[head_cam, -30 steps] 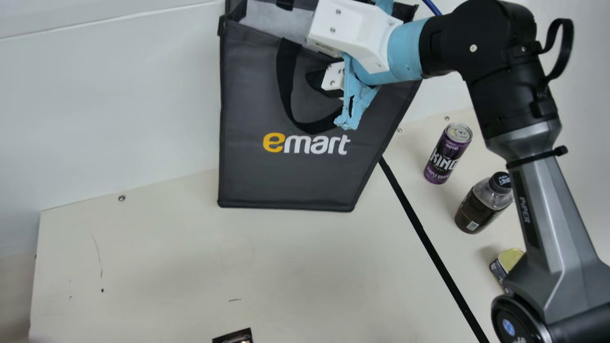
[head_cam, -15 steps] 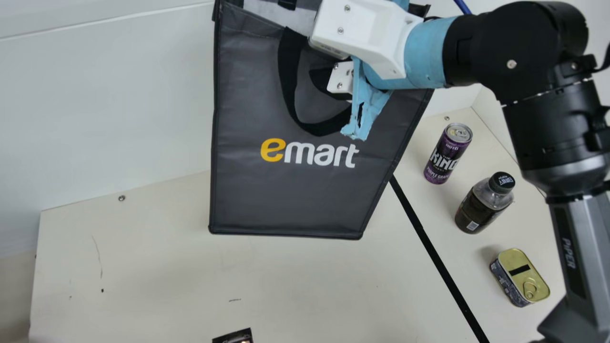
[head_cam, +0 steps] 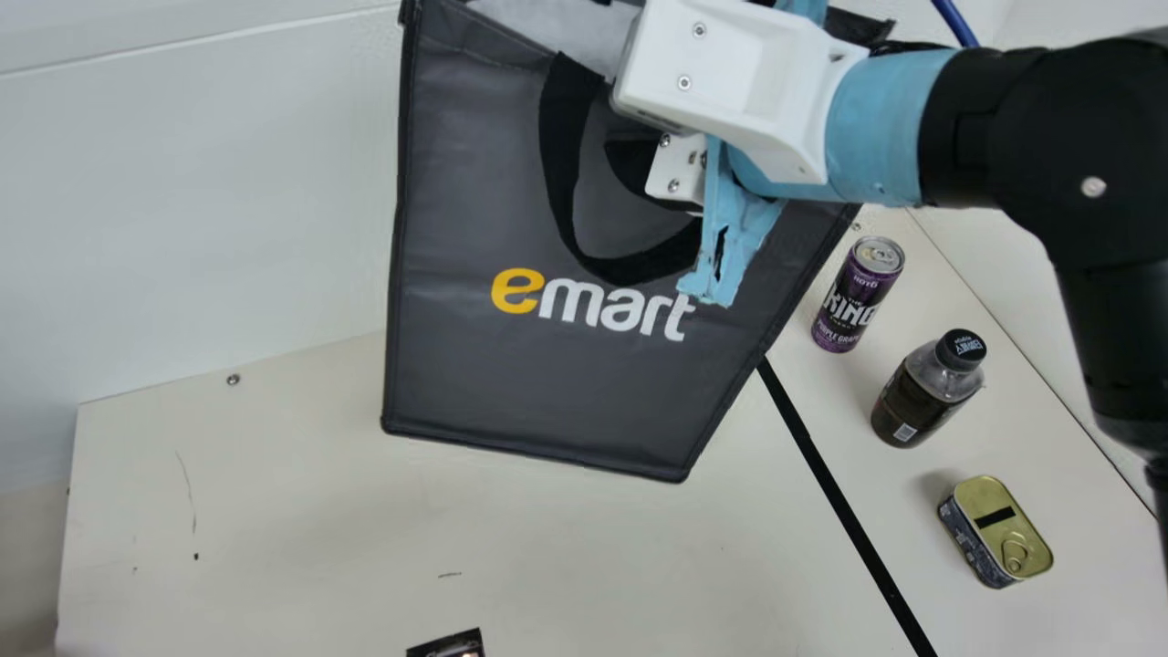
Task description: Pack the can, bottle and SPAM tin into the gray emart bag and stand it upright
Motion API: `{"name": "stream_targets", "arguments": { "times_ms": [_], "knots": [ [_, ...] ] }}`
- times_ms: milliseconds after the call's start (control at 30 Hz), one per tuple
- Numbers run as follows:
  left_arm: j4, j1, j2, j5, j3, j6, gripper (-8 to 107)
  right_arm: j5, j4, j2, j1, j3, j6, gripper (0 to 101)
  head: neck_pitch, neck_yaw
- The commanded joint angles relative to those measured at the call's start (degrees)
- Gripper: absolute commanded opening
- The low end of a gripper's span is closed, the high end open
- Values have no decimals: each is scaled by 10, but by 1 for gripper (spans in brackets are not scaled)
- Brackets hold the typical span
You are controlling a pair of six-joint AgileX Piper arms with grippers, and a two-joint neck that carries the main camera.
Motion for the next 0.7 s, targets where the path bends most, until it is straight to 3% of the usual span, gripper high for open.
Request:
{"name": "stream_targets", "arguments": {
  "times_ms": [0,667],
  "knots": [
    [0,0,0,0,0,0,90,0,-4,-9,3,8,1,0,-13,-1],
    [0,0,0,0,0,0,90,0,-46,-108,46,144,14,0,-13,-1]
  ]
}}
